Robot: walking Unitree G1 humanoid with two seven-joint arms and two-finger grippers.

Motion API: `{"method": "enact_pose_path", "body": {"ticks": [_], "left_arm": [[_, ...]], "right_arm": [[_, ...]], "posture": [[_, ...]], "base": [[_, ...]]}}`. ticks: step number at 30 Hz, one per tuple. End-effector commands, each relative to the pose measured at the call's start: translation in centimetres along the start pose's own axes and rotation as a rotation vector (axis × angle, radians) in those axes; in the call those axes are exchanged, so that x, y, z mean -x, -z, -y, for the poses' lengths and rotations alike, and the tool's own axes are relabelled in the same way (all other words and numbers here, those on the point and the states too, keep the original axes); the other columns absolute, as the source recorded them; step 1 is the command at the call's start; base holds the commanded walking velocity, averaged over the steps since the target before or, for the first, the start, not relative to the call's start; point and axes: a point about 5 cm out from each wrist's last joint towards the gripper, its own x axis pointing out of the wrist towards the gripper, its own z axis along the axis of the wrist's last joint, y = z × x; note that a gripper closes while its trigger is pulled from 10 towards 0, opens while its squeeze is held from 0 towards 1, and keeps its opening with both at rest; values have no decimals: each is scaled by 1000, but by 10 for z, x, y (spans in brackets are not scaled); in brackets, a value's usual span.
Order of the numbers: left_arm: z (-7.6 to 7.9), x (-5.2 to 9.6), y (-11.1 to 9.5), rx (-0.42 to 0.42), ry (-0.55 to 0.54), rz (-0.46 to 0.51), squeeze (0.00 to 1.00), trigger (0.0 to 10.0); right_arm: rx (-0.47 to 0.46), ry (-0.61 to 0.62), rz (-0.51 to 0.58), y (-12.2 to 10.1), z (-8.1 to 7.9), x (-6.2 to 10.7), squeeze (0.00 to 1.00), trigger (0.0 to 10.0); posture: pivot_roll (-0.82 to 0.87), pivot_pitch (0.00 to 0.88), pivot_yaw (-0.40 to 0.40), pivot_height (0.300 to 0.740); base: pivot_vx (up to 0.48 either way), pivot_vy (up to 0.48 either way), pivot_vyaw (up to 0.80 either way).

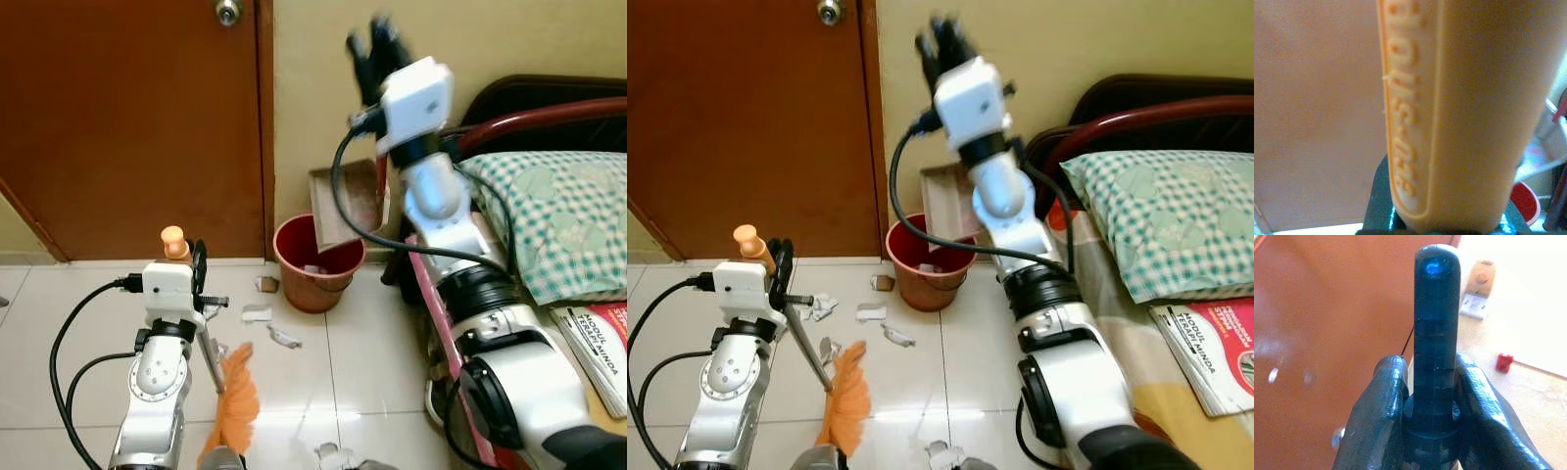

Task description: Sweep floor

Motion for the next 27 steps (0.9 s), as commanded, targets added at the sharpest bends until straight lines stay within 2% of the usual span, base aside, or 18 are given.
{"method": "enact_pose_path", "body": {"ticks": [1, 3, 4, 7, 13, 18, 19, 22, 23, 24, 25, 27], "left_arm": [[7, -4, -3, 26, 27, 20, 0, 10000], [6, -5, -4, 26, 26, 24, 0, 10000], [6, -6, -4, 26, 25, 26, 0, 10000], [6, -6, -4, 25, 24, 26, 0, 10000], [5, -2, -3, 22, 24, 26, 0, 10000], [7, 1, -2, 23, 34, 16, 0, 10000], [8, 2, -1, 24, 38, 11, 0, 10000], [8, 3, -1, 26, 40, 10, 0, 10000], [8, 4, -1, 27, 41, 8, 0, 10000], [8, 4, -1, 27, 41, 8, 0, 10000], [8, 4, 0, 24, 43, -2, 0, 10000], [8, 4, 3, 26, 40, -27, 0, 10000]], "right_arm": [[-103, 40, 58, -18, 7, -15, 0, 10000], [-190, 57, 22, -15, 9, -15, 0, 10000], [-269, 74, -13, -11, 10, -13, 0, 10000], [-313, 85, -42, -7, 11, -11, 0, 10000], [-384, 86, -167, 8, 10, 10, 0, 10000], [-443, 73, -298, 23, 1, 38, 0, 10000], [-437, 63, -357, 33, -4, 54, 0, 10000], [-428, 75, -432, 42, -5, 73, 0, 10000], [-418, 85, -492, 49, -5, 90, 0, 10000], [-418, 85, -492, 49, -5, 90, 0, 10000], [-404, 88, -555, 56, -6, 108, 0, 10000], [-389, 86, -606, 61, -6, 123, 0, 10000]], "posture": [[23, 0, -52, 740], [23, 0, -52, 740], [25, 0, -52, 740], [29, 0, -53, 740], [29, 0, -53, 740], [26, 0, -48, 740], [25, 2, -46, 740], [23, 6, -45, 740], [22, 10, -43, 740], [22, 10, -43, 740], [17, 15, -39, 740], [17, 15, -39, 740]], "base": [[0, 0, 0], [0, 0, 0], [0, 0, 0], [0, 0, 0], [0, 0, 0], [0, 0, 0], [0, 0, 0], [0, 0, 0], [0, 0, 0], [0, 0, 0], [0, 0, 0], [0, 0, 0]]}}
